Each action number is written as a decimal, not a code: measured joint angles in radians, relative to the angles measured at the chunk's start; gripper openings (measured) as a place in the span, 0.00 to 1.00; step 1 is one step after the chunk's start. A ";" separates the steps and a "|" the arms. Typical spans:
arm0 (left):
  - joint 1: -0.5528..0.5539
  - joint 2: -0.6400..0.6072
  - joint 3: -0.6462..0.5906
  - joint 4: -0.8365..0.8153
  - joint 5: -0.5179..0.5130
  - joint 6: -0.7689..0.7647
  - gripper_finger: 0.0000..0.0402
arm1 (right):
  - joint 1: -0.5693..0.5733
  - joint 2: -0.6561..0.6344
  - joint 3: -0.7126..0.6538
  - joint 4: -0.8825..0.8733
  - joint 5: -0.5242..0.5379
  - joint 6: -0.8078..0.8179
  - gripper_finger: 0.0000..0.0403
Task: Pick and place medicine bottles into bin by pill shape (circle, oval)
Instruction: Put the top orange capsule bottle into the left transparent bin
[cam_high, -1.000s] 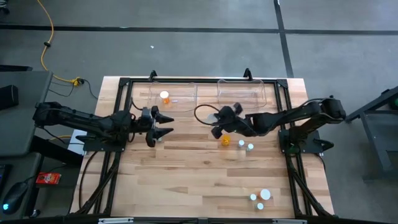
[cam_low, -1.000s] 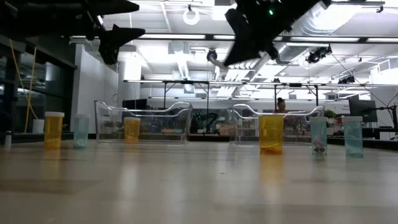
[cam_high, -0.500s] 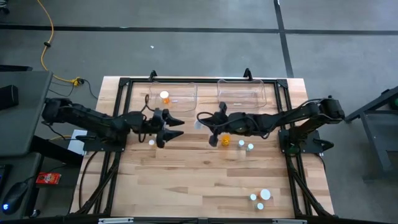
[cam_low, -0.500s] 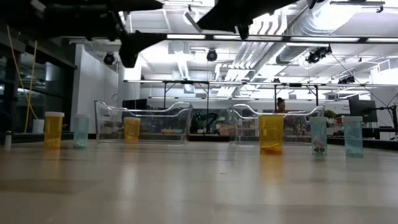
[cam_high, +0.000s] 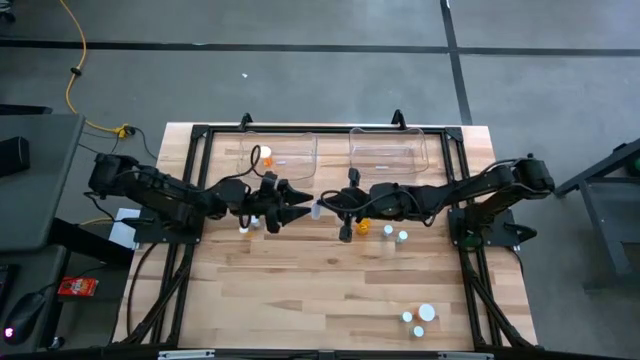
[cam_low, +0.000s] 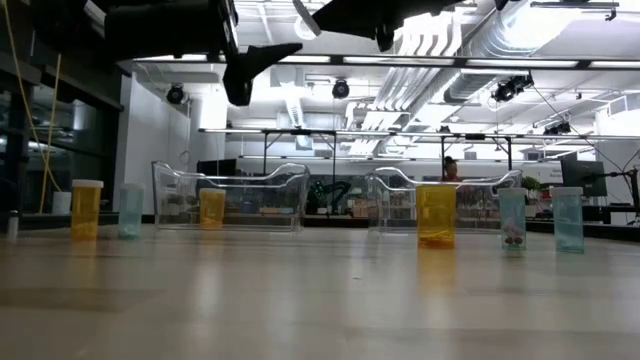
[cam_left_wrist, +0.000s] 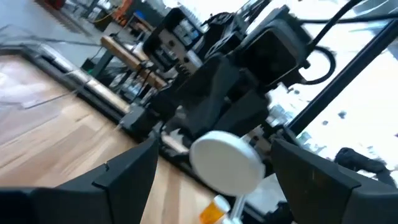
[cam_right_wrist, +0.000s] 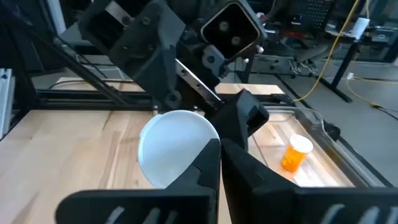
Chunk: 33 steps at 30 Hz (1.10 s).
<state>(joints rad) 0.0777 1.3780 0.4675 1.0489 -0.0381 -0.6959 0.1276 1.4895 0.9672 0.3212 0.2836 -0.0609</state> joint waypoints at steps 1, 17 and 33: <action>-0.003 0.005 0.000 0.017 0.002 -0.007 0.74 | 0.000 0.000 0.000 0.006 0.000 -0.001 0.00; -0.008 0.036 0.093 0.066 0.082 -0.046 0.74 | -0.017 -0.001 0.000 0.153 -0.041 -0.026 0.00; -0.008 0.036 0.106 0.056 0.128 -0.060 0.74 | -0.018 0.000 0.000 0.208 -0.053 -0.055 0.00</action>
<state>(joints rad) 0.0700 1.4139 0.5739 1.1049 0.0895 -0.7559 0.1097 1.4891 0.9672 0.5294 0.2311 -0.1159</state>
